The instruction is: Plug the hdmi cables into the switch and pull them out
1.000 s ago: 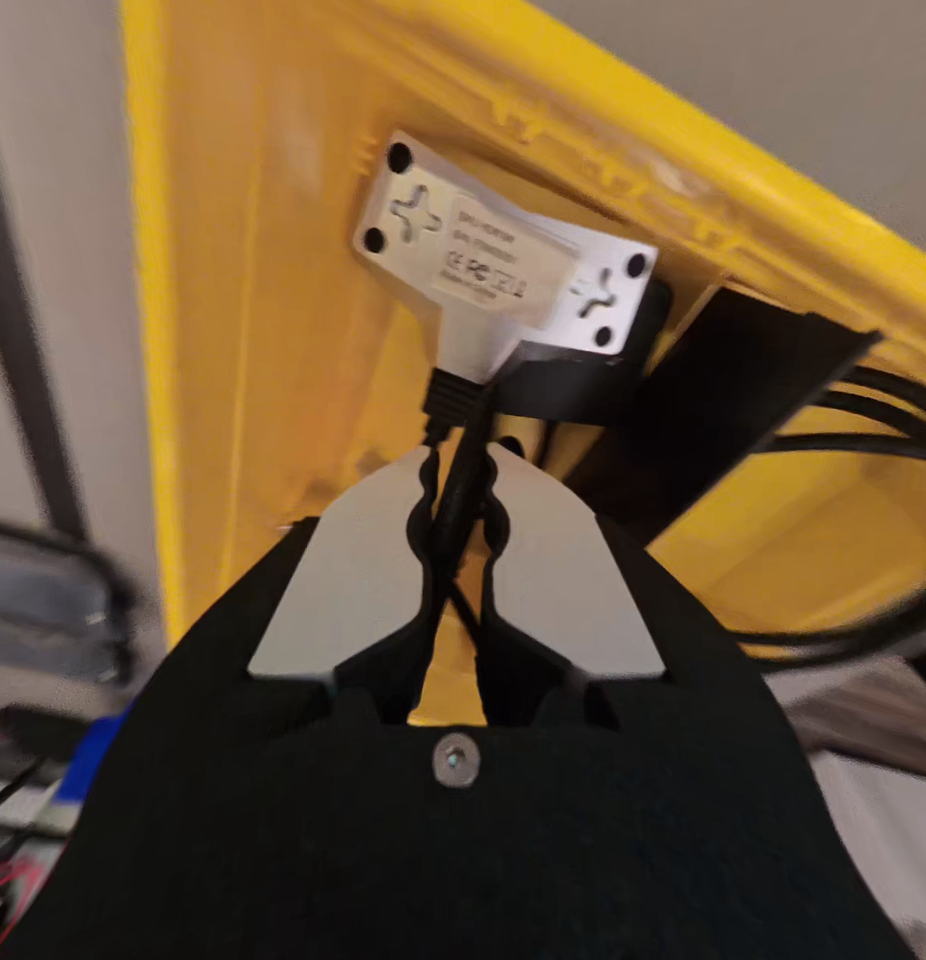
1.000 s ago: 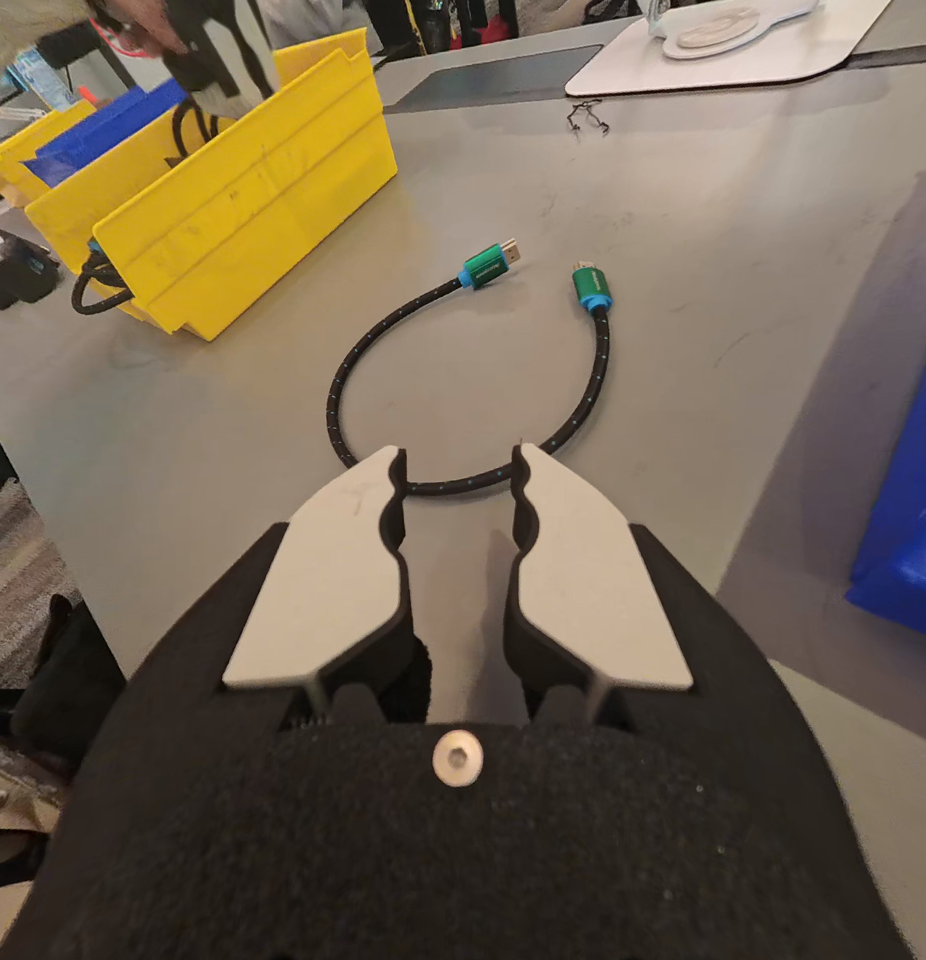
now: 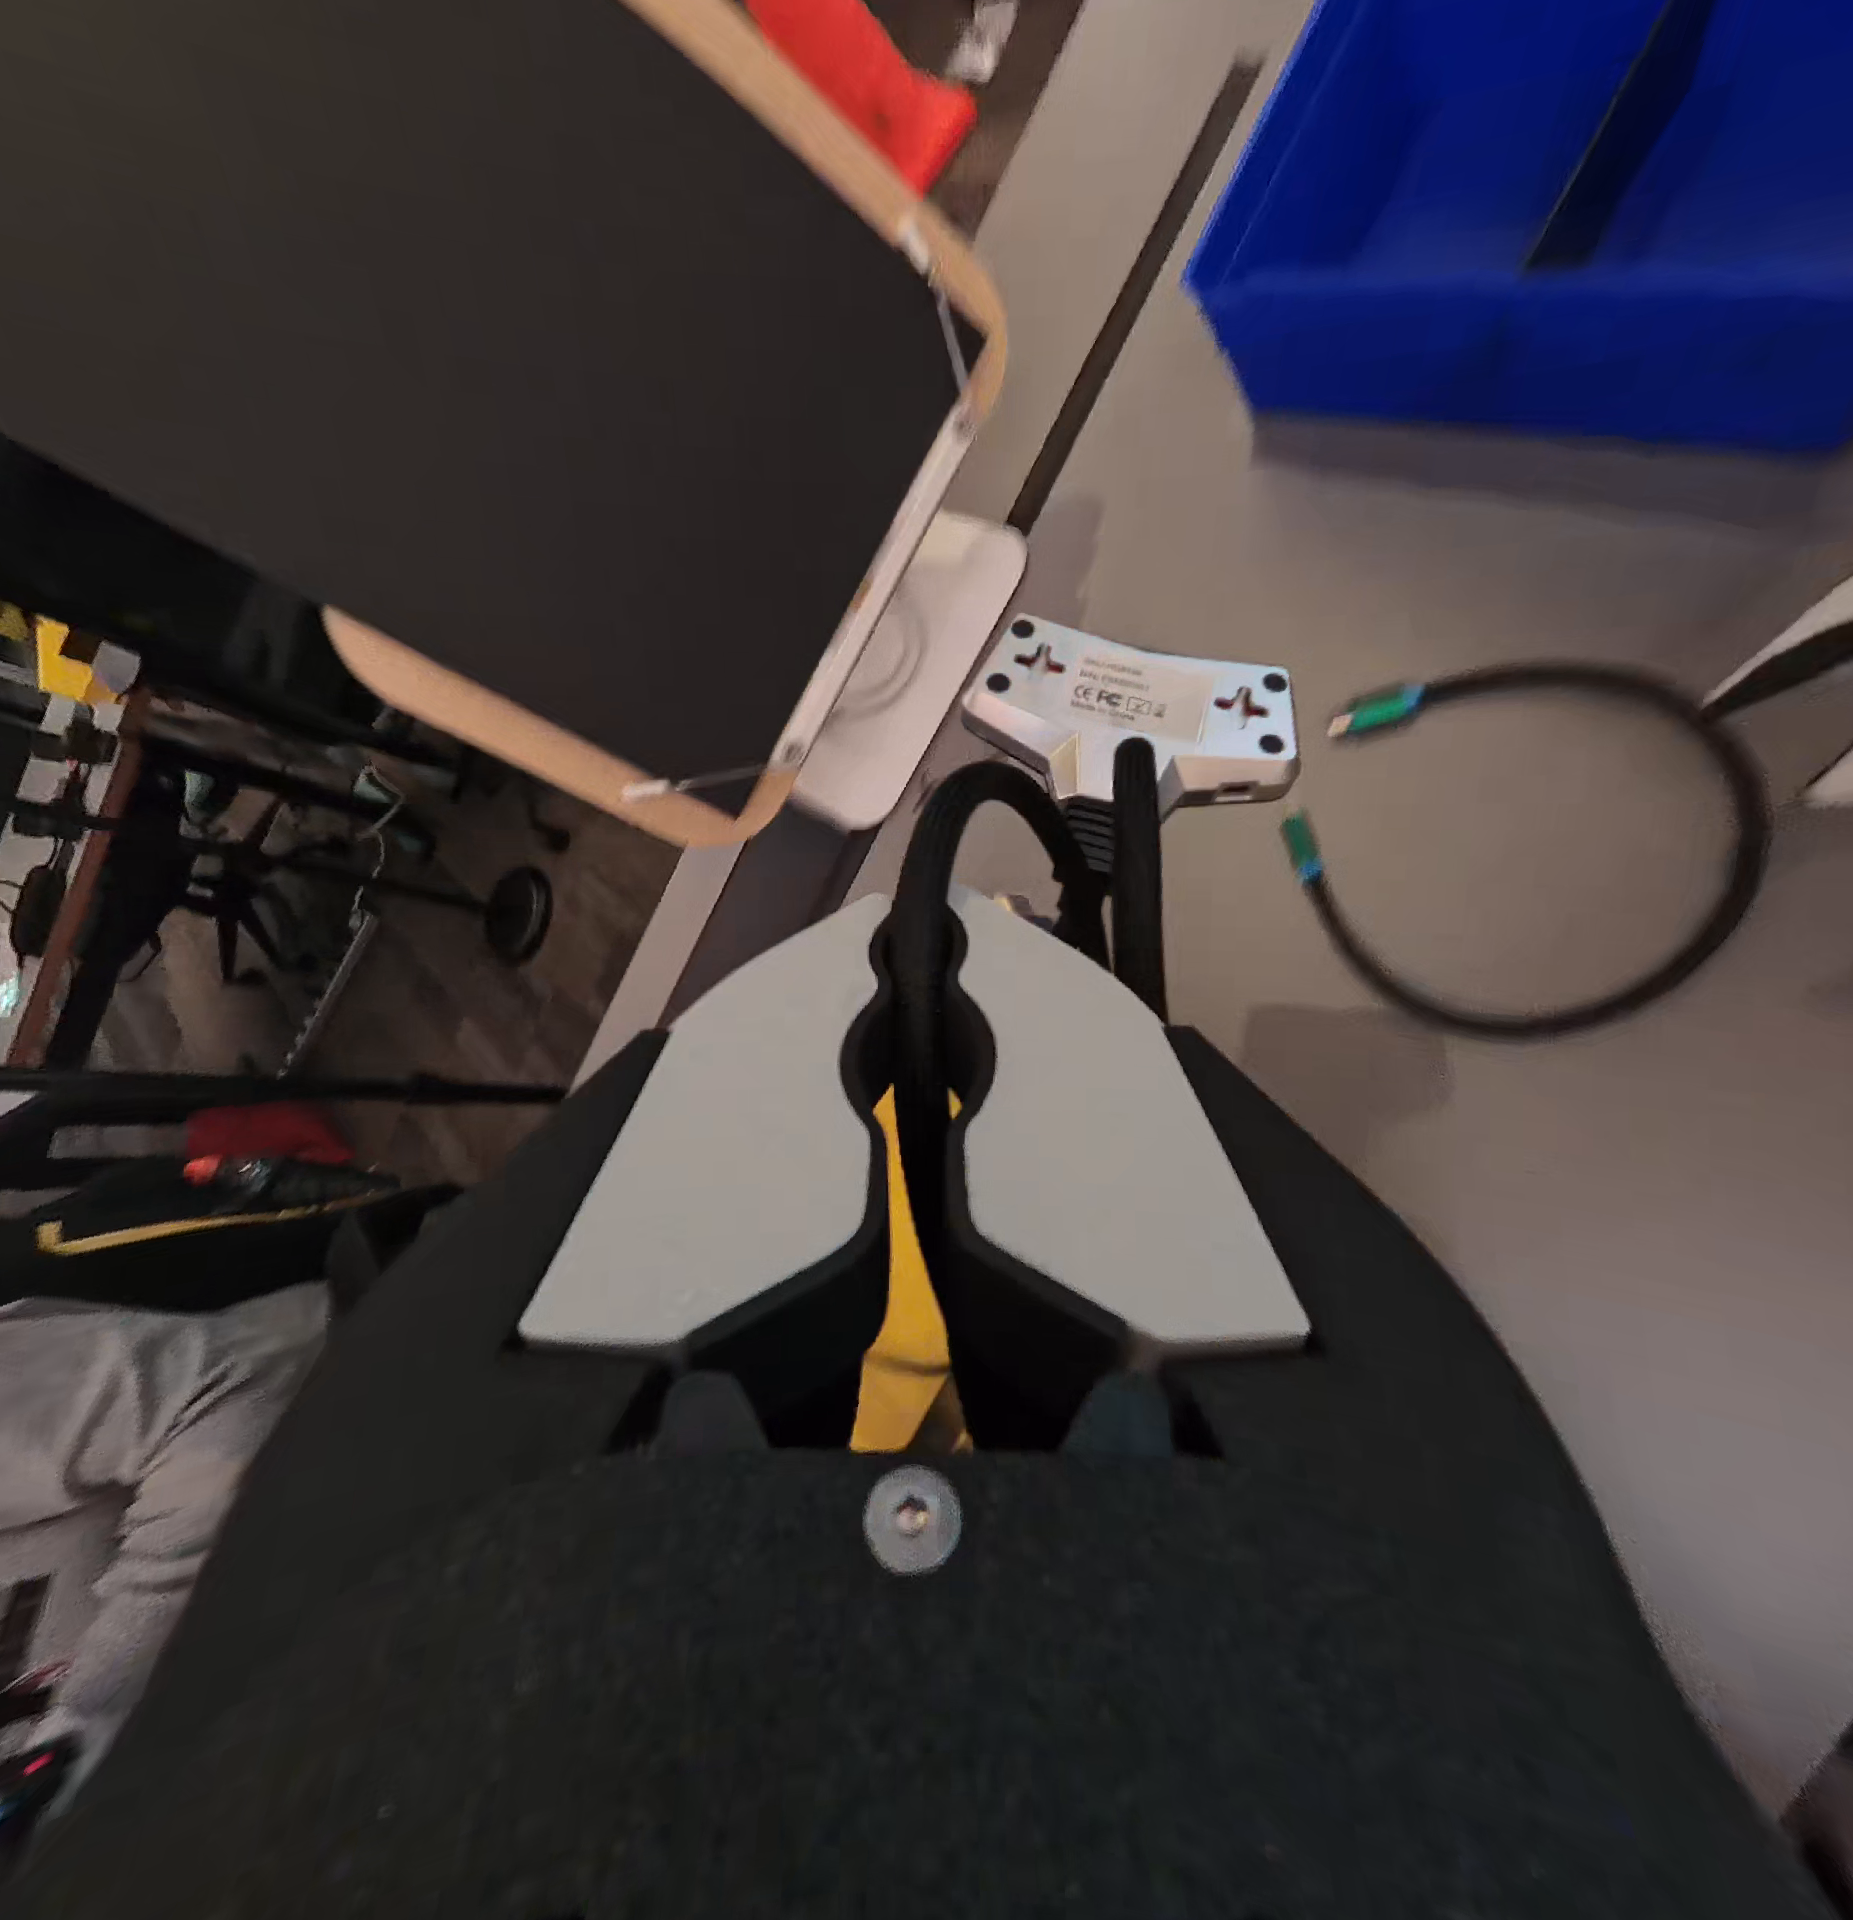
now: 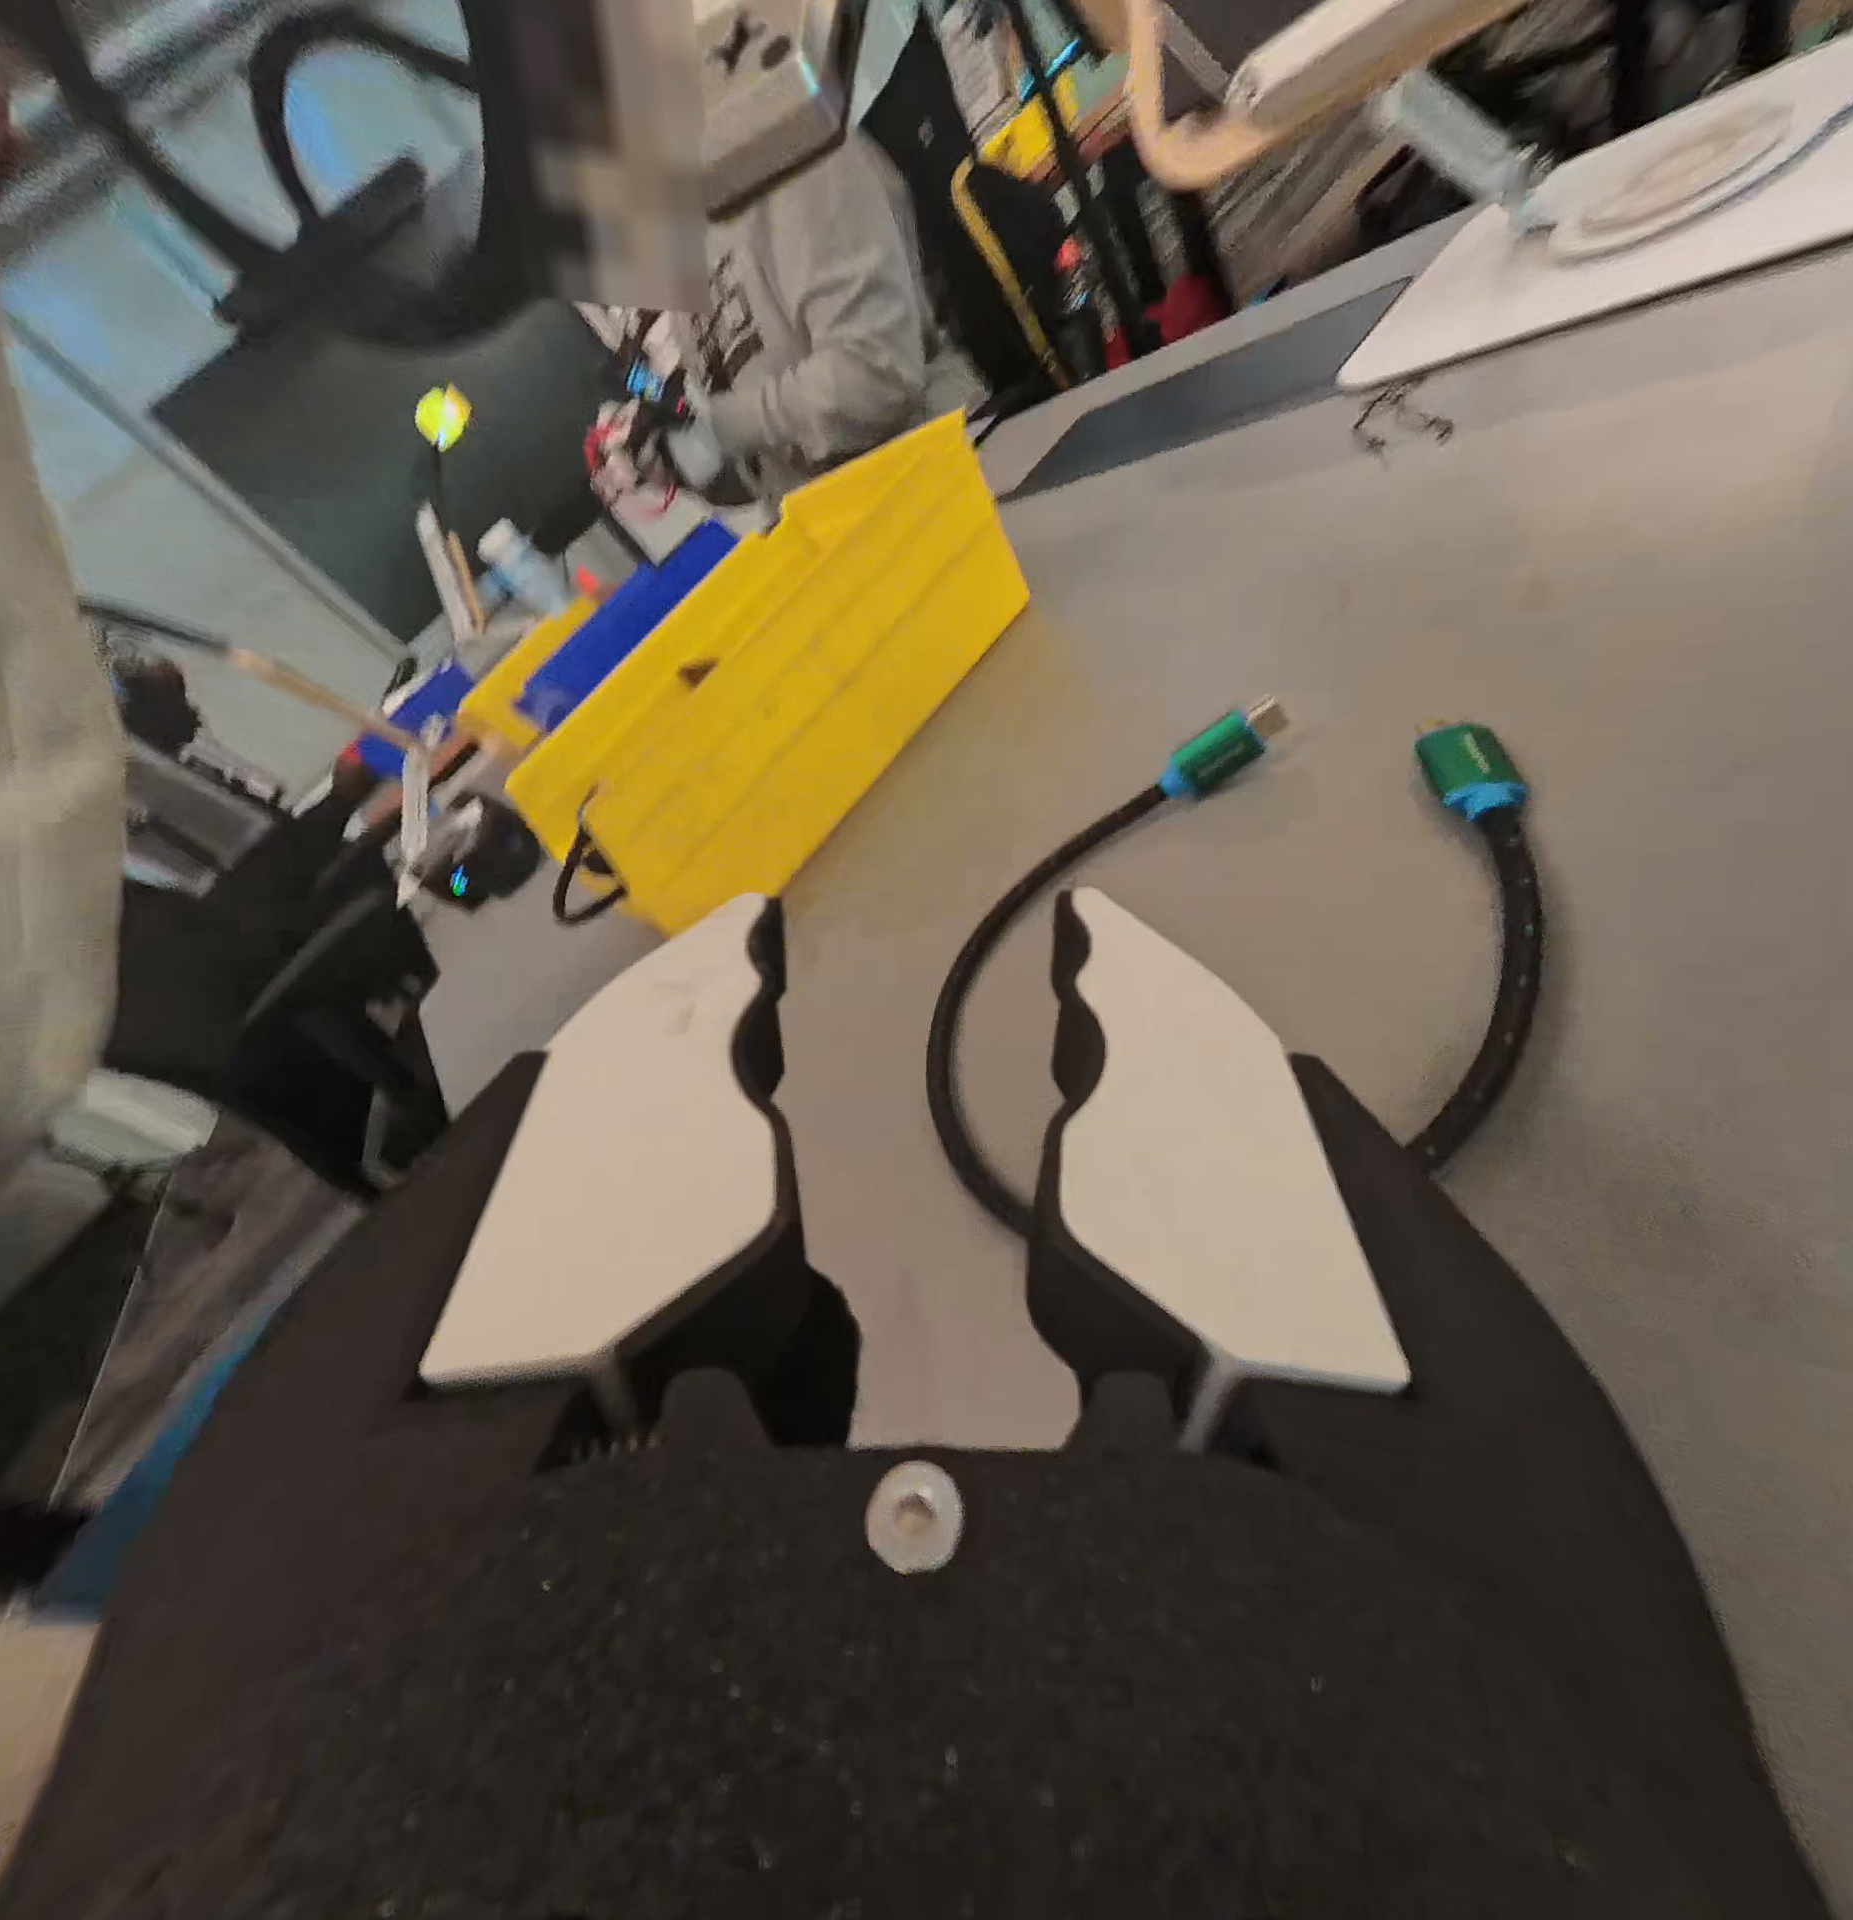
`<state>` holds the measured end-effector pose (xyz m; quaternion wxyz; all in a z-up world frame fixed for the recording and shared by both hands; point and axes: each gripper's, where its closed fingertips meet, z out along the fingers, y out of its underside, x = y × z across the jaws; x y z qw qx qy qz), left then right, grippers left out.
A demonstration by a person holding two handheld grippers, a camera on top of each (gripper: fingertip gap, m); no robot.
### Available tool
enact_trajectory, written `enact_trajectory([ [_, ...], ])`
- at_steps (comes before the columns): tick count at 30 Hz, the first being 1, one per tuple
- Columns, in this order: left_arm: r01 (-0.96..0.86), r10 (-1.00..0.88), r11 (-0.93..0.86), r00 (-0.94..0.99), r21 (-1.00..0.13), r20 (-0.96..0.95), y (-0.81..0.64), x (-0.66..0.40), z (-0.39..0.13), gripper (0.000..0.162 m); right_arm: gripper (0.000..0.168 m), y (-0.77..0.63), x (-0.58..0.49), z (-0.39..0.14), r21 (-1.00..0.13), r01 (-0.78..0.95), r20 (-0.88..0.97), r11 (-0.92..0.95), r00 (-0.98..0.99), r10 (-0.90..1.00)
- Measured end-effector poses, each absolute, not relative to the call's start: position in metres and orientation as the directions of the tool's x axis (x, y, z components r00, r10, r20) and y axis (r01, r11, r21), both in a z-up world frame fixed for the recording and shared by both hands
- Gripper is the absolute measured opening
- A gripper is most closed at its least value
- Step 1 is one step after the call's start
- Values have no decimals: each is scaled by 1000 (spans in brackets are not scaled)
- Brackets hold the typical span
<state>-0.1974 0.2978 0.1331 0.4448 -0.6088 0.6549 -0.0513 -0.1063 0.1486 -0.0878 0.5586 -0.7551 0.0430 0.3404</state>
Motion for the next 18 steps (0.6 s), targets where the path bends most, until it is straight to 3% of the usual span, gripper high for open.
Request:
enact_trajectory([
  [5, -659, -864, 251, 179, -709, -472, 246, -149, 109, 3, 59, 164, -99, -44, -788, -576, -610, -216, 685, 399],
  [9, -626, -861, 283, 168, -727, -480, 216, -129, 96, 3, 76, 170, -83, -15, -577, -797, -759, -180, 442, 478],
  [15, -614, -818, 348, 172, -709, -550, 189, -123, 92, 3, 65, 191, -55, -21, -138, -975, -901, -172, 52, 431],
  [16, -610, -816, 350, 173, -711, -551, 186, -124, 92, 3, 63, 194, -51, -21, -84, -982, -900, -171, 1, 436],
  [18, -602, -819, 349, 177, -718, -546, 180, -128, 92, 3, 57, 200, -52, -21, -79, -982, -900, -174, -4, 435],
])
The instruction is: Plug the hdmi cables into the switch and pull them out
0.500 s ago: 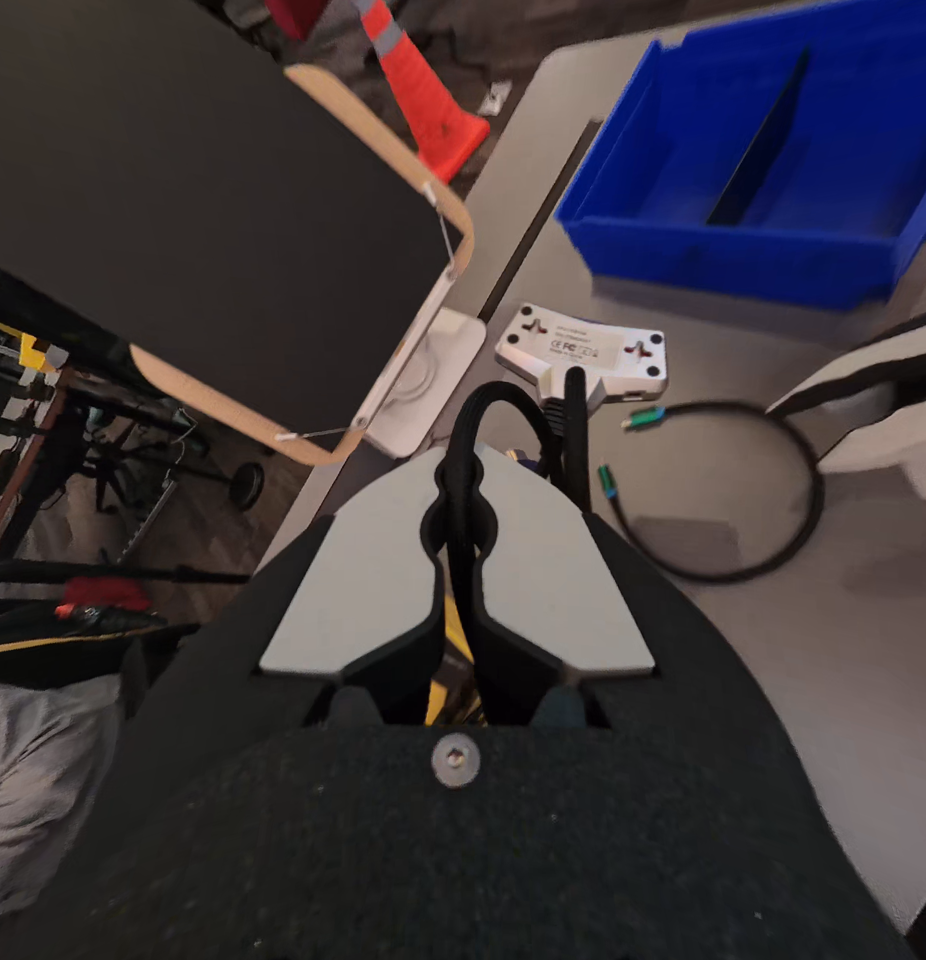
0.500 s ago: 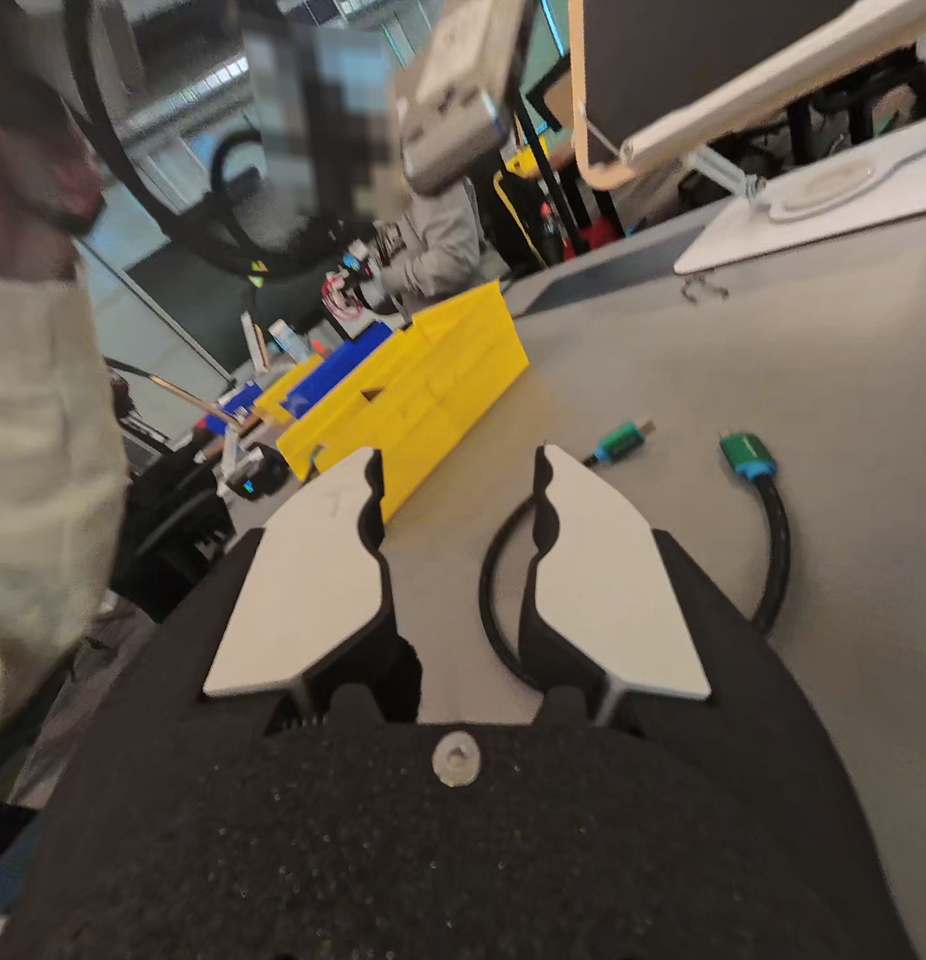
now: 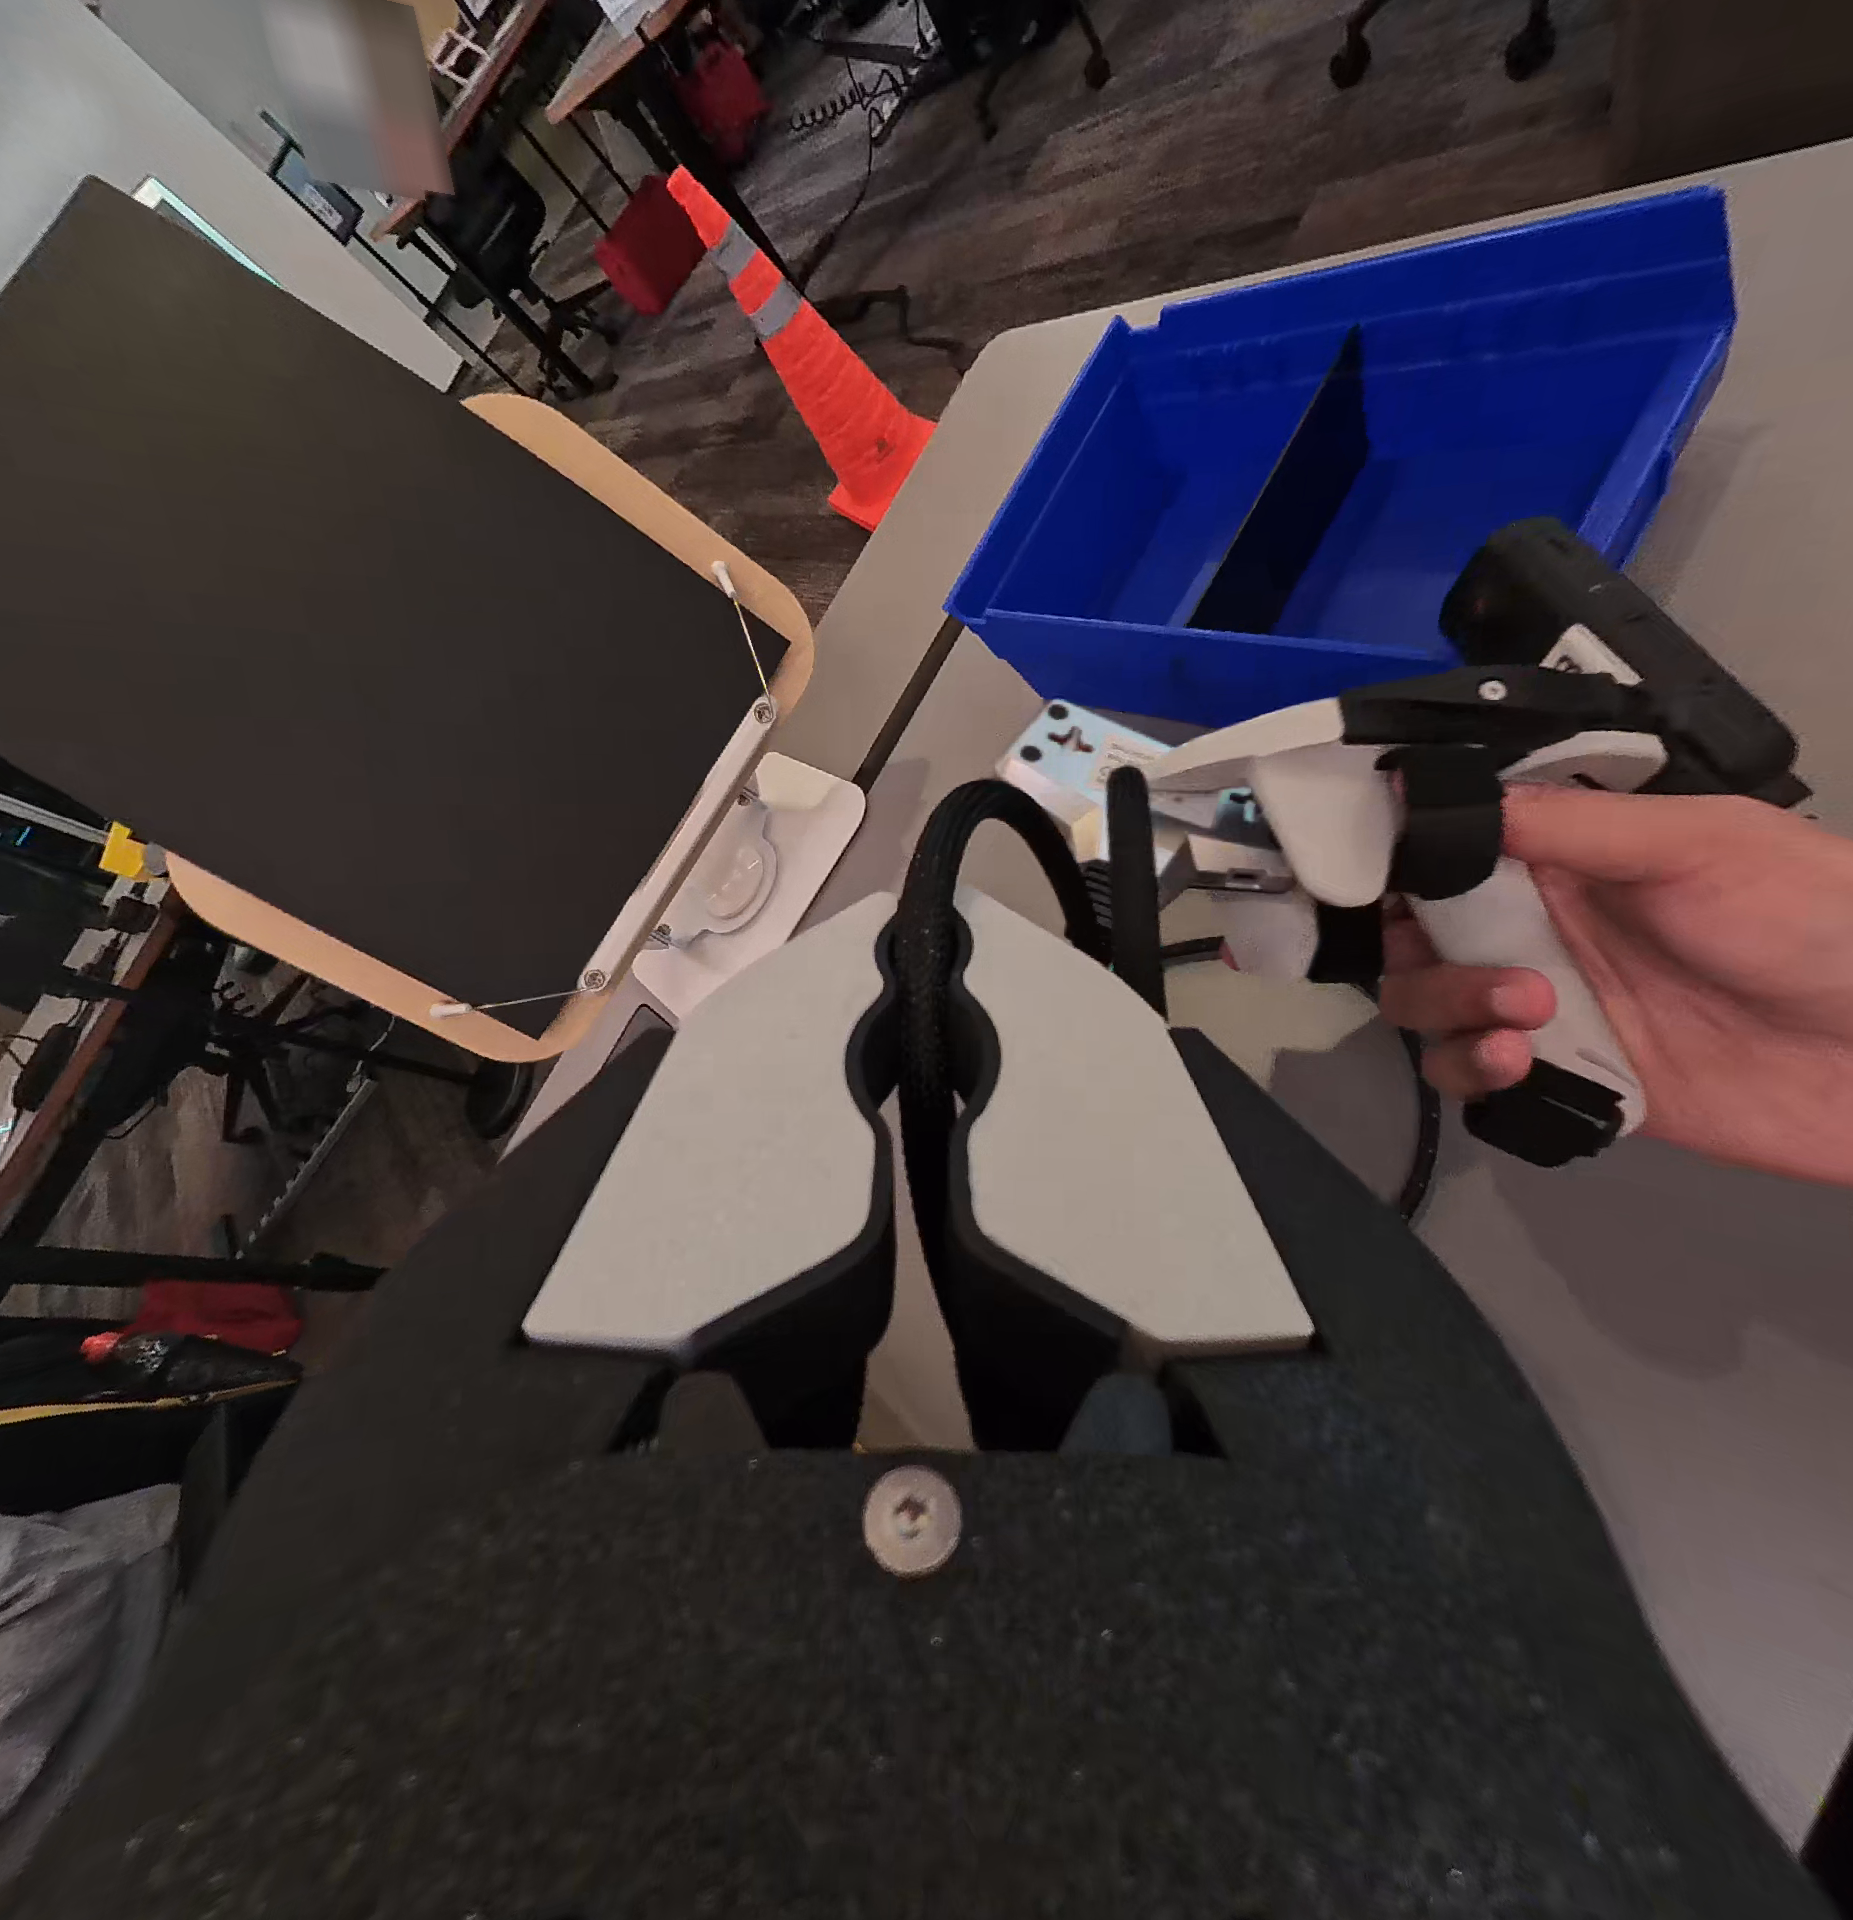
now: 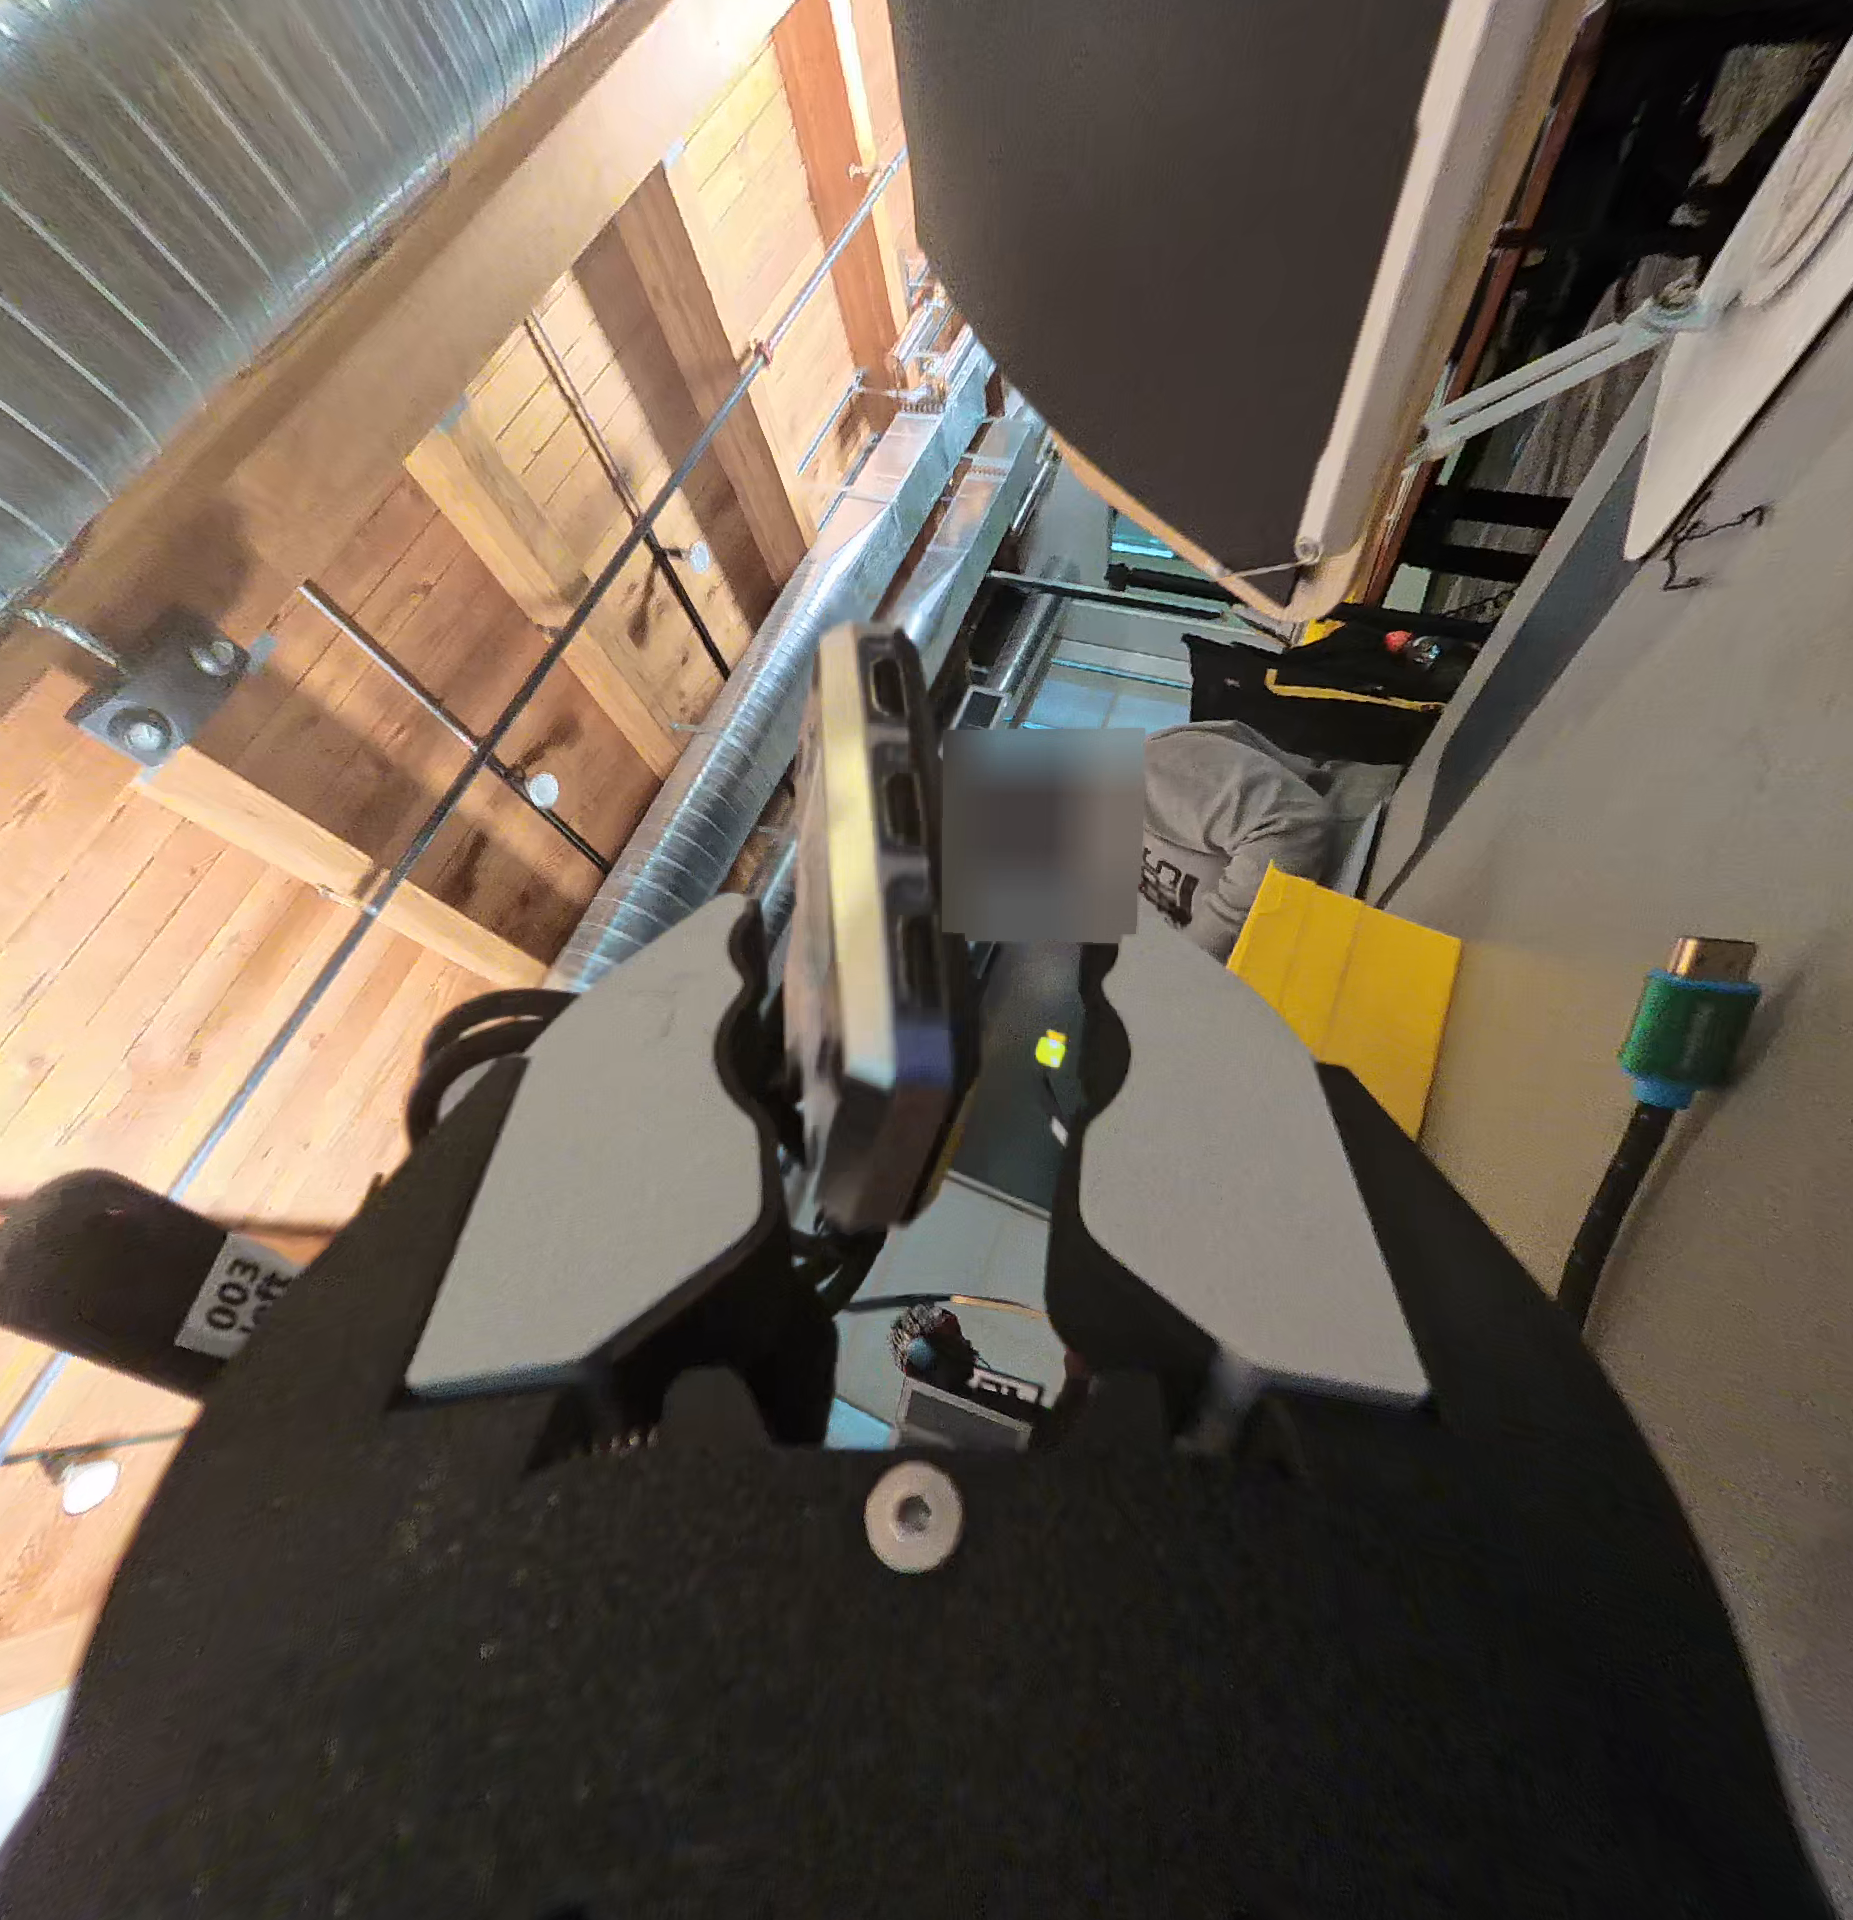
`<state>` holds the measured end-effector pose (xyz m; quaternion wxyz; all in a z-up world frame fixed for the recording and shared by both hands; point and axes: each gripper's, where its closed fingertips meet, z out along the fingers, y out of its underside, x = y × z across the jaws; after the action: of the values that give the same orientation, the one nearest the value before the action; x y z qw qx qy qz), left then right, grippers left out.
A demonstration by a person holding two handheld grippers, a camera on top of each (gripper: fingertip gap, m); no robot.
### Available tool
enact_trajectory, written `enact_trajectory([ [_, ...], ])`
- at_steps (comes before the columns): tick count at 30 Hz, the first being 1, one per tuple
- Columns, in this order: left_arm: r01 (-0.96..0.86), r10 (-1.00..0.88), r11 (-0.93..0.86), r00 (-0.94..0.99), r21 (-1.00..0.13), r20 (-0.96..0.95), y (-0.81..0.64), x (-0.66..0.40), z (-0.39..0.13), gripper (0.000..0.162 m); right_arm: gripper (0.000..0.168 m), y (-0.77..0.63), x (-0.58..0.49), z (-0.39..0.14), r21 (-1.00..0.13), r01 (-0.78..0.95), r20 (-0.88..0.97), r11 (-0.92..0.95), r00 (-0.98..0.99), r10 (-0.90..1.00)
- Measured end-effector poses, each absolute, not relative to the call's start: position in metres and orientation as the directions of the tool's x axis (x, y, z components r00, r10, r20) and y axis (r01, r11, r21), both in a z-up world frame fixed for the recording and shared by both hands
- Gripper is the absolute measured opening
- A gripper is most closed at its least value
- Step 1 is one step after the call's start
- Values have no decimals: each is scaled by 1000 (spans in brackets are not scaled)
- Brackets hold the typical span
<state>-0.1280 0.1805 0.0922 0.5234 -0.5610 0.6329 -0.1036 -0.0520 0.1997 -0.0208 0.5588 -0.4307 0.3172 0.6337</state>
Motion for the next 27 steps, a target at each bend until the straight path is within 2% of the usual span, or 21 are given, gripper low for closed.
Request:
enact_trajectory([
  [3, -596, -832, 331, 181, -732, -524, 175, -134, 87, 3, 33, 199, -63, -7, -89, -969, -871, -230, -36, 489],
  [6, -593, -836, 312, 201, -742, -512, 173, -145, 75, 3, 29, 192, -61, 11, -173, -972, -847, -159, 65, 527],
  [10, -516, -881, 242, 239, -822, -409, 162, -160, 48, 3, 29, 181, -68, 45, -546, -838, -717, -14, 458, 526],
  [13, -494, -915, 176, 237, -851, -326, 152, -165, 16, 5, 29, 175, -86, 65, -848, -526, -428, 63, 750, 504],
  [15, -468, -936, 154, 214, -870, -281, 143, -169, 4, 16, 29, 172, -97, 70, -964, -246, -174, 98, 869, 463],
  [18, -425, -965, 117, 166, -898, -204, 136, -179, 0, 37, 29, 159, -119, 64, -982, 151, 188, 116, 853, 487],
  [20, -379, -976, 103, 140, -920, -167, 137, -187, 8, 53, 29, 145, -137, 51, -942, 315, 321, 113, 754, 573],
  [22, -322, -995, 67, 52, -945, -88, 126, -188, 15, 52, 29, 129, -153, 41, -916, 388, 355, 104, 661, 661],
  [25, -332, -998, 19, -69, -943, 4, 114, -187, 3, 53, 29, 113, -171, 41, -905, 398, 379, 153, 587, 716],
  [27, -307, -975, -98, -160, -946, 153, 103, -185, -2, 54, 29, 107, -181, 40, -892, 417, 404, 178, 553, 729],
])
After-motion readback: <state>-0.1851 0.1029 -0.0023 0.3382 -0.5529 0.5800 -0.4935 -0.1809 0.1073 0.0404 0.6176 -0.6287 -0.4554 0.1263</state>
